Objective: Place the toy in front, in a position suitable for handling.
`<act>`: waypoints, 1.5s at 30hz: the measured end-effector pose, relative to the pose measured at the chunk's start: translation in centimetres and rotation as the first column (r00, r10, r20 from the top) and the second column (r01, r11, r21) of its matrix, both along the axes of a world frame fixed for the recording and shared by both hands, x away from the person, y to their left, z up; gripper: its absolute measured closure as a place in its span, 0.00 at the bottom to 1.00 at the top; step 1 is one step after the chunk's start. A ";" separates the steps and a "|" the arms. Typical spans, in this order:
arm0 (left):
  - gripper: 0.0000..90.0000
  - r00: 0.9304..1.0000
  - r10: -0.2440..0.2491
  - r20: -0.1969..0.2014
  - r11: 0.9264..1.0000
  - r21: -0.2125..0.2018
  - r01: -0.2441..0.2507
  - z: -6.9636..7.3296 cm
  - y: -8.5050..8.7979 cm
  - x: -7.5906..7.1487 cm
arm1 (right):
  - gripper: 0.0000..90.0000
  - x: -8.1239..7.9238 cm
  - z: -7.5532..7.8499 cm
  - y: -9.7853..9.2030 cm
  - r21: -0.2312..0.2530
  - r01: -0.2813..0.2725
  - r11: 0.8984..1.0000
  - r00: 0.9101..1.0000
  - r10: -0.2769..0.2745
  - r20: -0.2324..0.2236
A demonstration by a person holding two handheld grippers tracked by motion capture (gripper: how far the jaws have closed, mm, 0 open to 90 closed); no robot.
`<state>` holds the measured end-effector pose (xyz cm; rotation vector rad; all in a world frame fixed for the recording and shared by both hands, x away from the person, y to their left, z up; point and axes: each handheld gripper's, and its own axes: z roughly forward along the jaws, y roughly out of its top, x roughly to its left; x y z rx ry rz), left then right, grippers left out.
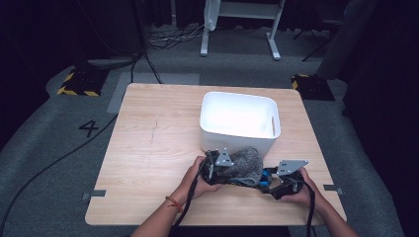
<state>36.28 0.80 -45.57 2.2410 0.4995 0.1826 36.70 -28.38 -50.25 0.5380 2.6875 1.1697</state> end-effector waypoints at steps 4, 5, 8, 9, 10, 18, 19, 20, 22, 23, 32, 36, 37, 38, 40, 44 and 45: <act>0.73 1.000 -0.028 0.008 0.999 0.031 0.027 -0.2 -1.8 0.4 | 0.27 0.1 -0.1 -0.1 0.010 -0.013 1.000 1.000 0.013 0.001; 0.73 1.000 -0.023 -0.006 0.999 0.028 0.023 -0.5 -2.1 0.6 | 0.27 0.1 -0.1 -0.1 0.010 -0.013 1.000 1.000 0.013 0.001; 0.68 0.999 -0.035 -0.033 0.998 0.053 0.036 -1.7 -2.6 1.1 | 0.27 0.1 -0.1 -0.2 0.010 -0.015 1.000 1.000 0.015 0.000; 0.67 0.998 -0.046 -0.031 0.998 0.040 0.048 -1.9 -2.4 1.2 | 0.27 0.1 -0.1 -0.2 0.012 -0.015 1.000 1.000 0.015 0.000; 0.67 0.998 -0.041 -0.049 0.999 0.029 0.043 -2.0 -2.2 1.3 | 0.27 0.1 -0.1 -0.2 0.011 -0.015 1.000 1.000 0.015 0.000; 0.69 0.998 0.013 -0.053 0.994 0.111 -0.007 -2.5 1.7 1.3 | 0.27 0.2 -0.1 -0.2 0.013 -0.021 1.000 1.000 0.021 -0.003; 0.69 0.998 0.019 -0.061 0.990 0.139 -0.010 -2.9 2.2 1.2 | 0.27 0.2 -0.1 -0.2 0.013 -0.020 1.000 1.000 0.020 -0.003; 0.69 0.998 0.025 -0.065 0.986 0.165 -0.014 -3.1 2.5 1.1 | 0.27 0.2 -0.1 -0.2 0.013 -0.019 1.000 1.000 0.019 -0.003; 0.69 0.997 0.027 -0.074 0.987 0.158 -0.015 -3.3 3.5 0.8 | 0.27 0.2 -0.1 -0.2 0.013 -0.019 1.000 1.000 0.019 -0.003; 0.69 0.998 0.030 -0.063 0.985 0.171 -0.019 -3.2 3.9 0.6 | 0.27 0.2 -0.1 -0.2 0.014 -0.019 1.000 1.000 0.019 -0.003; 0.70 0.998 -0.065 -0.016 0.996 0.061 0.066 -2.2 2.3 -1.5 | 0.27 0.2 -0.1 0.0 0.012 -0.015 1.000 1.000 0.015 -0.001; 0.70 0.993 -0.119 -0.009 0.993 -0.001 0.119 -1.2 -0.6 -1.3 | 0.27 0.1 -0.1 -0.1 0.014 -0.015 1.000 1.000 0.015 0.003; 0.70 0.993 -0.119 -0.009 0.993 -0.001 0.119 -1.2 -0.6 -1.3 | 0.27 0.1 -0.1 -0.1 0.014 -0.015 1.000 1.000 0.015 0.004; 0.70 0.992 -0.129 0.004 0.992 -0.001 0.129 -1.1 -2.0 -1.0 | 0.27 0.1 -0.1 -0.1 0.014 -0.016 1.000 1.000 0.016 0.005; 0.70 0.991 -0.135 0.004 0.991 -0.006 0.135 -1.1 -2.6 -0.9 | 0.27 0.0 -0.1 -0.1 0.015 -0.017 1.000 1.000 0.017 0.006; 0.70 0.984 -0.176 -0.005 0.984 -0.037 0.176 -1.3 -5.0 -0.4 | 0.27 0.0 -0.1 -0.1 0.014 -0.030 0.999 0.999 0.030 0.013; 0.70 0.985 -0.174 -0.004 0.984 -0.020 0.174 -1.3 -5.3 -0.4 | 0.27 0.0 -0.1 -0.1 0.016 -0.033 0.999 0.999 0.033 0.014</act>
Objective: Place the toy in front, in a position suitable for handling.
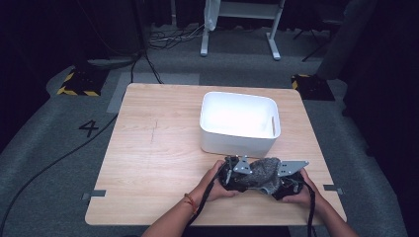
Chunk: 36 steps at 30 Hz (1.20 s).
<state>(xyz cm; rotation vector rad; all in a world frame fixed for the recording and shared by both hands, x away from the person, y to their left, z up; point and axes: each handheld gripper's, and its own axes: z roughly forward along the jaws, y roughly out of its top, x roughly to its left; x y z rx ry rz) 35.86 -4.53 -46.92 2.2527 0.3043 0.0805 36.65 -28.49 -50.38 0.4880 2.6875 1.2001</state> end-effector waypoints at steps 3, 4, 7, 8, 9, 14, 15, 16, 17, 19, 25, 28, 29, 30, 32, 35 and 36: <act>0.71 1.000 -0.013 -0.007 1.000 0.011 0.013 -0.3 -0.3 0.1 | 0.28 -0.1 0.0 0.0 0.001 -0.015 1.000 1.000 0.015 -0.003; 0.72 1.000 -0.012 -0.006 1.000 0.011 0.013 -0.3 -0.1 0.1 | 0.28 -0.1 0.0 0.0 0.003 -0.014 1.000 1.000 0.014 -0.005; 0.72 1.000 -0.016 0.012 0.999 0.034 0.015 -0.2 0.3 -0.1 | 0.28 0.0 0.0 0.0 0.003 -0.016 1.000 1.000 0.017 -0.008; 0.72 1.000 -0.015 0.017 0.999 0.044 0.014 -0.1 0.5 -0.2 | 0.28 -0.1 0.0 0.0 0.003 -0.016 1.000 1.000 0.016 -0.009; 0.72 1.000 -0.011 0.018 0.999 0.049 0.011 -0.1 0.7 -0.2 | 0.28 0.0 0.0 0.0 0.002 -0.017 1.000 1.000 0.017 -0.009; 0.72 0.999 0.028 0.030 0.995 0.091 -0.031 -0.3 2.5 -0.2 | 0.29 0.0 0.0 0.0 0.004 -0.016 1.000 1.000 0.016 -0.011; 0.72 0.999 0.035 0.037 0.993 0.114 -0.039 -0.3 3.0 -0.2 | 0.29 0.0 0.0 0.0 0.004 -0.016 1.000 1.000 0.016 -0.011; 0.71 0.999 0.035 0.037 0.993 0.114 -0.039 -0.3 3.0 -0.2 | 0.29 0.0 0.0 0.0 0.004 -0.016 1.000 1.000 0.016 -0.011; 0.71 0.998 0.051 0.028 0.989 0.135 -0.054 -0.6 4.3 -0.1 | 0.29 0.0 0.0 0.0 0.004 -0.016 1.000 1.000 0.016 -0.011; 0.71 0.998 0.065 0.018 0.989 0.130 -0.066 -0.7 4.9 -0.1 | 0.29 0.0 0.0 0.0 0.003 -0.017 1.000 1.000 0.017 -0.012; 0.71 0.981 0.193 0.011 0.965 0.180 -0.192 -1.4 8.4 0.4 | 0.29 0.0 0.0 -0.1 0.003 -0.017 1.000 1.000 0.017 -0.012; 0.70 0.973 0.230 0.004 0.966 0.121 -0.229 -1.1 8.5 0.8 | 0.29 0.0 0.0 -0.1 0.003 -0.019 1.000 1.000 0.019 -0.011; 0.70 0.972 0.236 0.001 0.967 0.102 -0.235 -1.0 8.3 0.9 | 0.29 0.0 0.0 -0.1 0.003 -0.019 1.000 1.000 0.019 -0.011; 0.70 0.972 0.236 0.001 0.967 0.102 -0.235 -1.0 8.3 0.9 | 0.29 0.0 0.0 -0.1 0.003 -0.019 1.000 1.000 0.019 -0.011; 0.70 0.968 0.252 0.006 0.965 0.067 -0.252 -0.8 7.0 1.5 | 0.29 0.0 0.0 -0.1 0.002 -0.024 1.000 1.000 0.024 -0.008; 0.69 0.970 0.243 -0.016 0.969 0.037 -0.242 -0.9 5.5 2.0 | 0.29 -0.2 0.0 0.0 0.003 -0.024 1.000 1.000 0.024 -0.003; 0.69 0.970 0.243 -0.016 0.969 0.037 -0.242 -0.9 5.5 2.0 | 0.29 -0.2 0.0 0.0 0.003 -0.024 1.000 1.000 0.024 -0.003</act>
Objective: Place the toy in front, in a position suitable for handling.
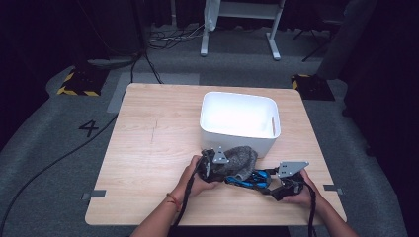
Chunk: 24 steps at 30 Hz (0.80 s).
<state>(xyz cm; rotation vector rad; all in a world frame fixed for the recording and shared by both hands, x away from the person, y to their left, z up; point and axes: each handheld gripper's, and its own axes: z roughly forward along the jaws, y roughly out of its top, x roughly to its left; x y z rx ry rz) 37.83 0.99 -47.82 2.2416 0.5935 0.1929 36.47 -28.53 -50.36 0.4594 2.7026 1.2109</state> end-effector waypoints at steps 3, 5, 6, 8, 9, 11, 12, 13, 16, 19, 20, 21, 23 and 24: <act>0.69 1.000 -0.010 -0.015 1.000 -0.013 0.010 0.1 -1.6 0.4 | 0.29 -0.1 0.0 -0.1 -0.001 -0.009 1.000 1.000 0.009 0.010; 0.69 1.000 -0.014 -0.019 1.000 -0.008 0.013 0.2 -1.6 0.5 | 0.29 -0.1 0.0 -0.1 -0.002 -0.009 1.000 1.000 0.009 0.005; 0.70 1.000 -0.006 -0.028 1.000 0.016 0.006 0.2 -1.3 0.6 | 0.29 -0.1 0.0 -0.1 -0.001 -0.009 1.000 1.000 0.009 0.006; 0.70 0.999 0.001 -0.035 1.000 0.029 0.000 0.2 -1.0 0.7 | 0.29 -0.1 0.0 -0.1 0.000 -0.006 1.000 1.000 0.006 -0.004; 0.70 0.999 0.009 -0.042 1.000 0.027 -0.008 0.1 -0.6 0.8 | 0.29 -0.1 0.0 -0.1 0.000 -0.006 1.000 1.000 0.006 -0.004; 0.70 0.998 0.031 -0.047 0.999 0.041 -0.029 0.0 0.6 0.6 | 0.29 0.0 0.0 -0.1 0.001 -0.006 1.000 1.000 0.006 -0.004; 0.70 0.998 0.031 -0.047 0.999 0.041 -0.029 0.0 0.6 0.6 | 0.29 0.0 0.0 -0.1 0.001 -0.006 1.000 1.000 0.006 -0.004; 0.70 0.998 0.052 -0.045 0.997 0.061 -0.049 -0.2 1.4 0.3 | 0.29 0.0 0.0 -0.1 0.001 -0.005 1.000 1.000 0.005 -0.005; 0.70 0.996 0.079 -0.032 0.989 0.127 -0.074 -0.6 2.2 0.0 | 0.29 0.0 0.0 -0.1 0.001 -0.004 1.000 1.000 0.004 -0.005; 0.70 0.995 0.090 -0.033 0.988 0.126 -0.085 -0.9 3.0 -0.2 | 0.29 0.0 0.0 -0.1 0.001 -0.004 1.000 1.000 0.004 -0.005; 0.70 0.997 0.075 -0.025 0.995 0.072 -0.073 -0.6 3.6 -0.8 | 0.29 0.0 0.0 -0.1 0.001 -0.004 1.000 1.000 0.004 -0.005; 0.70 0.998 0.055 -0.012 0.998 0.041 -0.054 -0.2 3.8 -1.4 | 0.29 0.0 0.0 -0.1 0.001 -0.003 1.000 1.000 0.003 -0.005; 0.70 0.999 0.035 0.009 0.999 0.018 -0.035 0.2 3.7 -2.1 | 0.29 0.0 0.0 -0.1 0.001 -0.003 1.000 1.000 0.003 -0.005; 0.70 0.999 -0.037 0.039 0.999 -0.034 0.038 0.9 3.0 -3.6 | 0.29 0.0 0.0 -0.1 0.001 -0.003 1.000 1.000 0.003 -0.005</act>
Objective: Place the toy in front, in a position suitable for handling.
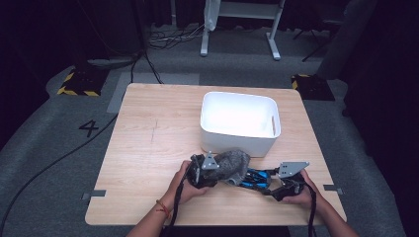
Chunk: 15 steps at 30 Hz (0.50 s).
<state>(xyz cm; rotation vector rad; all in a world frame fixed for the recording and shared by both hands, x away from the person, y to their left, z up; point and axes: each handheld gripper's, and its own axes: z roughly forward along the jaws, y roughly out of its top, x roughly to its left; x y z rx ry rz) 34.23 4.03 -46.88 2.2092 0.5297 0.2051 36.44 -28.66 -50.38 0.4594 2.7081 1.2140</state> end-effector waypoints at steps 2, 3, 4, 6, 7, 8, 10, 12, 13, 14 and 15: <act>0.70 0.996 -0.093 0.007 0.996 -0.007 0.093 0.2 -1.2 -1.4 | 0.29 0.0 0.0 0.0 0.000 0.000 1.000 1.000 0.000 0.000; 0.70 0.992 -0.123 0.006 0.992 0.002 0.123 0.2 -1.7 -1.8 | 0.29 0.0 0.0 0.0 -0.001 -0.001 1.000 1.000 0.001 0.000; 0.70 0.992 -0.123 0.006 0.992 0.002 0.123 0.2 -1.7 -1.8 | 0.29 0.0 0.0 0.0 -0.001 0.000 1.000 1.000 0.000 0.000; 0.70 0.978 -0.206 -0.019 0.978 0.000 0.206 -0.3 -3.2 -2.7 | 0.29 0.0 0.0 0.0 -0.001 -0.001 1.000 1.000 0.001 0.000; 0.70 0.964 -0.262 -0.048 0.965 -0.010 0.262 -0.8 -4.2 -3.1 | 0.29 0.0 0.0 0.0 -0.001 0.000 1.000 1.000 0.000 0.000; 0.70 0.964 -0.262 -0.048 0.965 -0.010 0.262 -0.8 -4.2 -3.1 | 0.29 0.0 0.0 0.0 0.000 -0.001 1.000 1.000 0.001 0.004; 0.71 0.955 -0.287 -0.076 0.957 0.023 0.289 -1.8 -5.4 -3.1 | 0.29 0.0 0.0 0.0 0.000 -0.001 1.000 1.000 0.001 0.003; 0.71 0.964 -0.254 -0.085 0.963 0.069 0.260 -2.4 -5.9 -2.7 | 0.29 0.0 0.0 0.0 -0.001 0.000 1.000 1.000 0.000 0.000; 0.71 0.966 -0.242 -0.092 0.965 0.078 0.249 -2.6 -6.0 -2.4 | 0.29 0.0 0.0 0.0 -0.001 -0.001 1.000 1.000 0.001 0.001; 0.71 0.966 -0.242 -0.092 0.965 0.078 0.249 -2.6 -6.0 -2.4 | 0.29 0.0 0.0 0.0 -0.001 -0.001 1.000 1.000 0.001 0.001; 0.71 0.966 -0.237 -0.100 0.966 0.079 0.245 -2.7 -6.0 -2.2 | 0.29 0.0 0.0 0.0 -0.001 0.000 1.000 1.000 0.000 0.001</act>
